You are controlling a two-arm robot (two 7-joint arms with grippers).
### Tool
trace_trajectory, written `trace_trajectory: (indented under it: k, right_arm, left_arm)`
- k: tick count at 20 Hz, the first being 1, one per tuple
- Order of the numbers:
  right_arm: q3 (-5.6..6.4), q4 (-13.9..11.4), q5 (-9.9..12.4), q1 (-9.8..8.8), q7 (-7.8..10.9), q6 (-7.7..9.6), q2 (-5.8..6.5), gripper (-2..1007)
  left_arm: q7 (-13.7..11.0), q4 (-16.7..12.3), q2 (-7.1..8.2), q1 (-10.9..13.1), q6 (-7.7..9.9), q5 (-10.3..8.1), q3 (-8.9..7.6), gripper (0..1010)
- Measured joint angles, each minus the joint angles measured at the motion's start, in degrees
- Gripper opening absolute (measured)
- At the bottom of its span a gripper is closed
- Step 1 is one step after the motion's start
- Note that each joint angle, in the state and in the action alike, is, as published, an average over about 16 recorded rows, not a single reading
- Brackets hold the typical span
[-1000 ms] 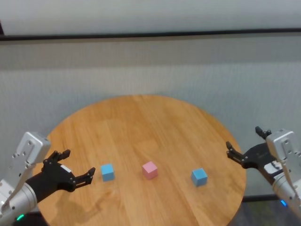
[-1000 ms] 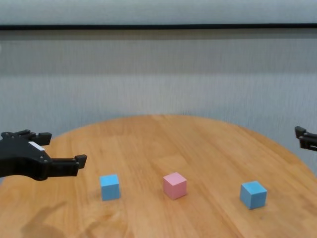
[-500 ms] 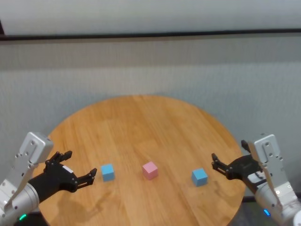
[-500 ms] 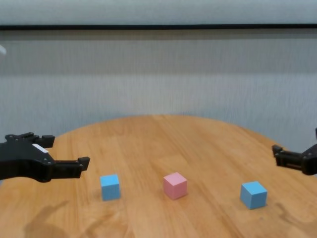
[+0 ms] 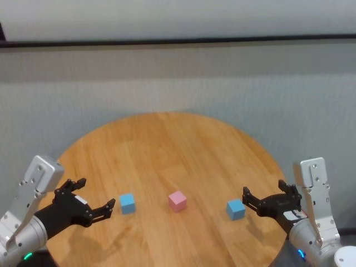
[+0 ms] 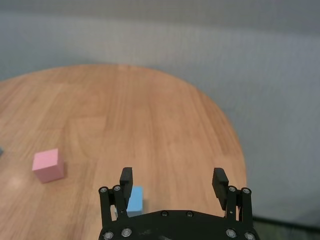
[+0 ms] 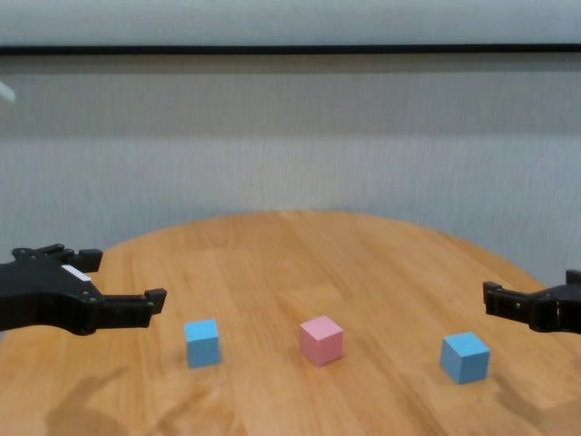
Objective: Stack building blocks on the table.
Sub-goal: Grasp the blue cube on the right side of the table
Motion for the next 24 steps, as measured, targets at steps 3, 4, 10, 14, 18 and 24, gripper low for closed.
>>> trace_trajectory:
  k: [3,4,10,14,18,24]
  right_arm:
    - [0.63,-0.3,0.8,-0.46,-0.13,1.18,-1.23,1005]
    - [0.78,-0.4,1.0,-0.60,-0.14,1.51,-1.55,1005]
    - [1.15,-1.2,1.2,-1.42,0.19,3.17,-2.83,1005]
    - [0.93,-1.6,0.6,-1.76,0.57,3.92,-3.27,1004]
    - [0.68,-1.7,0.0,-2.00,0.83,4.62,-3.73,1004]
    - [0.43,-0.9,-1.1,-2.11,1.20,5.23,-4.41,1005]
  left_arm:
    - [0.0,0.1,-0.04,-0.1,0.02,0.01,0.04,1000]
    - [0.0,0.1,-0.05,-0.1,0.03,0.01,0.05,1000]
    - [0.0,0.2,-0.08,-0.1,0.06,0.01,0.09,1000]
    - [0.0,0.2,-0.10,-0.2,0.08,0.01,0.11,1000]
    - [0.0,0.2,-0.12,-0.2,0.09,0.01,0.13,1000]
    - [0.0,0.2,-0.13,-0.2,0.11,0.01,0.15,1000]
